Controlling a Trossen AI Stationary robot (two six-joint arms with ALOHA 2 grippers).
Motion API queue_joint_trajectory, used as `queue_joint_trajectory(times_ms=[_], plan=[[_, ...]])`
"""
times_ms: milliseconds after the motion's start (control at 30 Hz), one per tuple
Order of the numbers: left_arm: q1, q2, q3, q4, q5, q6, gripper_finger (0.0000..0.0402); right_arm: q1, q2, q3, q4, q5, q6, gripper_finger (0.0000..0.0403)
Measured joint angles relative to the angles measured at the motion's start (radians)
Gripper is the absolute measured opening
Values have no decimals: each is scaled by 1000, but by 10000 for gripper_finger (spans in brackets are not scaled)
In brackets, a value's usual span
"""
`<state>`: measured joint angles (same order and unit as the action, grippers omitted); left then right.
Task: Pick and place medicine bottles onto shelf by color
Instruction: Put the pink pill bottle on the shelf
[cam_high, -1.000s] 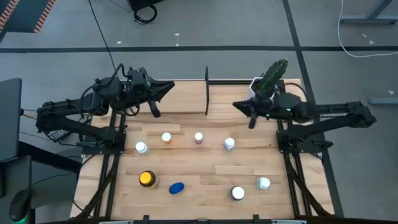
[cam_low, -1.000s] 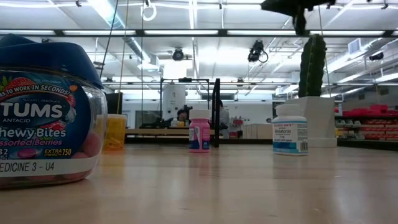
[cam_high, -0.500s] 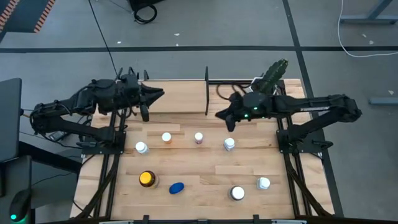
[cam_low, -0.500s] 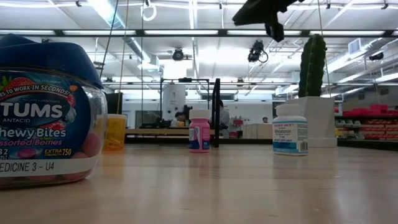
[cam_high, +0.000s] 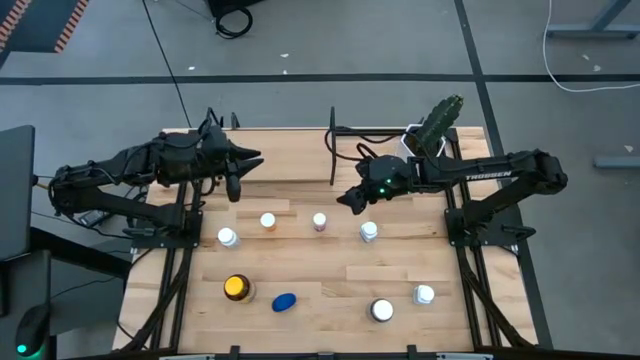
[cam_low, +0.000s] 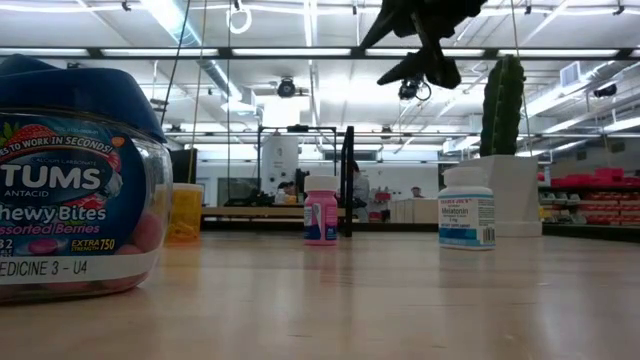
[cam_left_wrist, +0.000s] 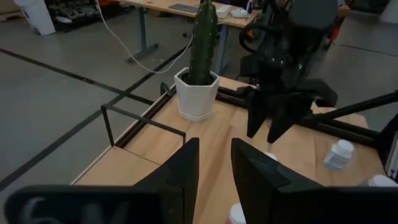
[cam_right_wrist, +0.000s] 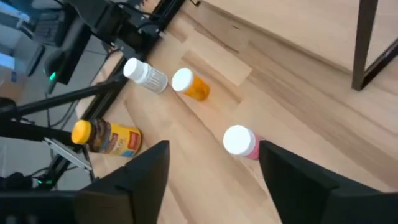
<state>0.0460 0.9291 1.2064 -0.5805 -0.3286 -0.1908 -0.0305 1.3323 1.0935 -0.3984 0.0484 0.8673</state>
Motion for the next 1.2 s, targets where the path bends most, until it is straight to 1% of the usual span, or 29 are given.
queue_joint_trajectory(times_ms=[100,200,300,400,533,633,733,933,1067,1133,1200], plan=[[0,0,0,-2,-13,5,108,-1,0,0,-3,-26,-44,277],[0,6,0,-27,-17,-5,128,0,0,0,-53,-46,-85,286],[0,19,0,-78,-18,-30,164,0,0,0,-140,-75,-118,288],[0,36,2,-124,-13,-91,208,-2,0,0,-237,-104,-144,288],[0,69,2,-206,43,-201,259,-3,-1,0,-322,-112,-195,288],[0,97,0,-278,95,-248,282,-3,-1,0,-347,-112,-218,288],[0,125,0,-353,106,-283,292,-3,-1,0,-337,-98,-262,289],[0,169,0,-413,106,-339,295,-7,-1,0,-299,-86,-310,300],[0,168,0,-419,107,-364,295,-7,-1,0,-182,-84,-284,303],[0,159,0,-423,110,-386,293,-4,-1,0,-108,-71,-269,304],[0,142,0,-419,134,-407,289,7,-1,0,-81,-47,-268,304]])
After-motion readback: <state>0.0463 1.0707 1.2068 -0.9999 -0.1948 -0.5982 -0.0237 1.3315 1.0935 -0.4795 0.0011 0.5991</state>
